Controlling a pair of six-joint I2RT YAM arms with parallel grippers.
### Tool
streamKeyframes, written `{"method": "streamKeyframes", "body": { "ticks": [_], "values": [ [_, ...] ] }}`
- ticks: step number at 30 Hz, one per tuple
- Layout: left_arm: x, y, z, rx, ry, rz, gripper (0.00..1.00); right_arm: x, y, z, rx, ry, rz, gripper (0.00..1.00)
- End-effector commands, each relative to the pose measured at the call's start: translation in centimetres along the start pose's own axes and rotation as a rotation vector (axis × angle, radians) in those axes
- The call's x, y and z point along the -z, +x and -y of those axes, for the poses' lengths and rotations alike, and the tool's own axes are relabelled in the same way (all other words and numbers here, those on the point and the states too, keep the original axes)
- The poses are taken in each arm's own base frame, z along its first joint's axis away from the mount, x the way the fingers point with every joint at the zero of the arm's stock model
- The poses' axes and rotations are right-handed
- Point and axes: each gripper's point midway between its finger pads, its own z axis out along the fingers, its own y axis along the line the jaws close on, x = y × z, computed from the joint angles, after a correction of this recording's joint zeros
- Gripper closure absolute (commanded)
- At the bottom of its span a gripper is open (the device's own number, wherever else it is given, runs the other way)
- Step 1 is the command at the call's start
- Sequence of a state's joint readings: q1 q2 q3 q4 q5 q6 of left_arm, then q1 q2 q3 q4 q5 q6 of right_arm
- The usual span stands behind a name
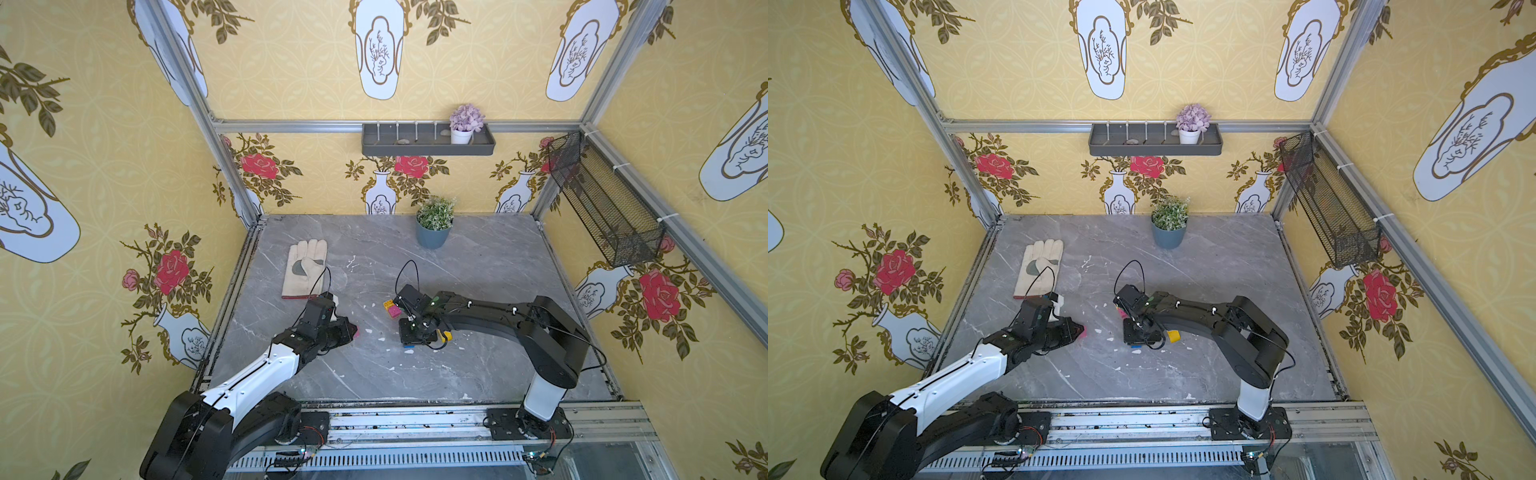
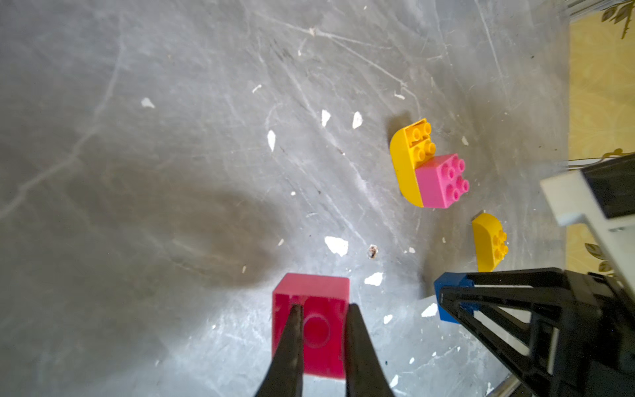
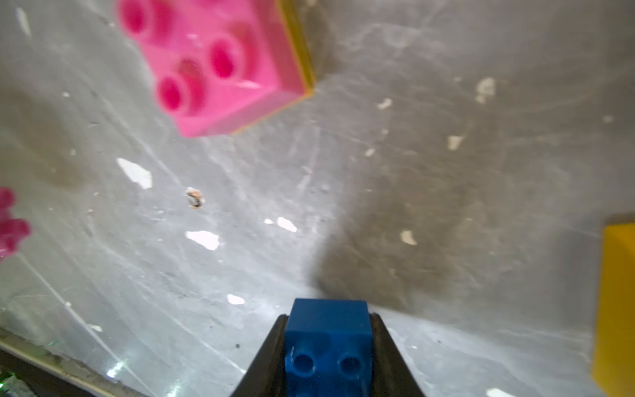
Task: Assemble the letter s with lego
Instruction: Place the lego brick at the center of the board.
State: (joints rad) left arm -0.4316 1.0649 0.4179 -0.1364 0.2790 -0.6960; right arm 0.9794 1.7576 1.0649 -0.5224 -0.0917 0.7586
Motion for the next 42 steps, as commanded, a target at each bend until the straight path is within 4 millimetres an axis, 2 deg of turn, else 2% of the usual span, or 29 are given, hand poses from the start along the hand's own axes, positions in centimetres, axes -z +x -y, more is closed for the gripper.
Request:
{"method": "streamKeyframes", "body": {
  "ticks": [1, 3, 4, 7, 10, 12, 15, 16, 18, 21, 26, 28, 34, 42],
  "values": [
    [0.2, -0.2, 1.6, 0.002, 0.092, -0.005, 1.00, -0.1, 0.2, 1.8, -0.007, 0.027, -0.002, 0.53],
    [0.1, -0.1, 2.6, 0.015, 0.155, -0.018, 1.00, 0.1, 0.3, 2.1, 0.005, 0.012, -0.003, 0.39],
    [0.1, -0.1, 3.0, 0.022, 0.179, -0.026, 1.00, 0.4, 0.2, 1.8, 0.018, -0.005, 0.005, 0.36],
    [0.3, -0.2, 4.7, 0.044, 0.265, -0.044, 1.00, 2.8, -1.2, -0.3, 0.121, -0.082, 0.087, 0.26],
    [0.9, -0.7, 6.4, 0.066, 0.337, -0.063, 1.00, 6.9, -2.9, -3.9, 0.268, -0.249, 0.247, 0.24],
    [1.5, -1.4, 7.9, 0.080, 0.382, -0.074, 1.00, 10.7, -3.5, -6.6, 0.395, -0.417, 0.394, 0.23],
    [2.9, -2.6, 10.2, 0.095, 0.451, -0.079, 1.00, 14.7, -2.8, -9.2, 0.660, -0.586, 0.584, 0.22],
    [3.3, -2.9, 10.7, 0.101, 0.468, -0.080, 1.00, 15.2, -2.5, -9.4, 0.731, -0.607, 0.628, 0.21],
    [4.3, -3.6, 12.0, 0.116, 0.515, -0.076, 1.00, 15.0, -2.9, -8.7, 0.805, -0.580, 0.703, 0.18],
    [5.4, -4.1, 13.3, 0.136, 0.566, -0.080, 1.00, 14.9, -4.2, -7.9, 0.828, -0.599, 0.712, 0.19],
    [7.2, -4.6, 15.1, 0.139, 0.634, -0.083, 1.00, 16.5, -6.2, -8.8, 0.889, -0.626, 0.826, 0.20],
    [7.7, -4.7, 15.6, 0.150, 0.659, -0.085, 1.00, 16.5, -6.6, -9.5, 0.914, -0.643, 0.828, 0.20],
    [8.8, -5.1, 16.5, 0.179, 0.711, -0.076, 1.00, 17.1, -7.5, -11.1, 0.946, -0.666, 0.871, 0.23],
    [9.2, -5.1, 16.6, 0.191, 0.724, -0.071, 1.00, 18.0, -7.7, -12.6, 0.991, -0.688, 0.900, 0.27]
  ]
}}
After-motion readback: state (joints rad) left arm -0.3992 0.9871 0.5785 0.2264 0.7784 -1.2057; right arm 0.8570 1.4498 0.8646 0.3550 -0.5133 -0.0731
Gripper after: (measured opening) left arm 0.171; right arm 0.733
